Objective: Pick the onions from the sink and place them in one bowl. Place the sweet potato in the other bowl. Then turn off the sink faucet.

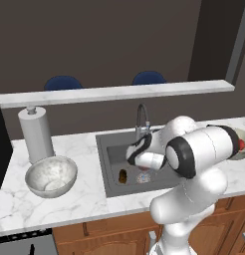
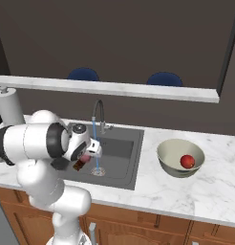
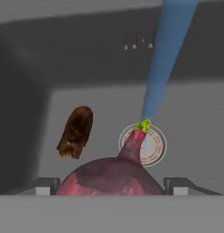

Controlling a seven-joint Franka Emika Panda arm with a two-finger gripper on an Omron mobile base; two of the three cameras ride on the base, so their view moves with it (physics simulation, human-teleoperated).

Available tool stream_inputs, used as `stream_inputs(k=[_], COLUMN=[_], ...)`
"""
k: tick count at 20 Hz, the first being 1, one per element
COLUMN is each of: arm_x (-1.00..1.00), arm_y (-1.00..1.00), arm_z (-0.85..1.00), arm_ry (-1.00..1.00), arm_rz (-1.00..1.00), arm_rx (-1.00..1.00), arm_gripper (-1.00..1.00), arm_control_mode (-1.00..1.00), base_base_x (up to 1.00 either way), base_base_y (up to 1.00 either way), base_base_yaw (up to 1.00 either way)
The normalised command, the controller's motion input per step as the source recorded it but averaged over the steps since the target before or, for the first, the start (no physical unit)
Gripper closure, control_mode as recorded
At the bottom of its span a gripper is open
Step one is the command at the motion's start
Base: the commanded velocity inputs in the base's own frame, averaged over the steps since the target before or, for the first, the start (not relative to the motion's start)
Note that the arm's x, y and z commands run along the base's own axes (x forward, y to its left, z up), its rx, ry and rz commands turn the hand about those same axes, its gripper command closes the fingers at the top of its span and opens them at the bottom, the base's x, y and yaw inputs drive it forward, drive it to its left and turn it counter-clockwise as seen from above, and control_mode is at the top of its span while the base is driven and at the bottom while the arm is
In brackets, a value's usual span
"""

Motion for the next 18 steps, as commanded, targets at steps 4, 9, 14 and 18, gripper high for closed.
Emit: stream_inputs(k=[4,9,14,18], arm_x=[-0.09,-0.06,-0.36,-0.41], arm_y=[-0.08,0.00,0.00,0.00], arm_z=[0.94,1.00,0.77,0.56], arm_ry=[0.00,0.00,0.00,0.01], arm_rz=[0.03,0.05,0.03,0.00], arm_rx=[0.00,0.00,0.00,0.00], arm_gripper=[1.00,1.00,1.00,1.00], arm_control_mode=[-1.00,-1.00,-1.00,-1.00], base_base_x=[0.00,0.00,0.00,0.00], base_base_y=[0.00,0.00,0.00,0.00], base_base_yaw=[0.00,0.00,0.00,0.00])
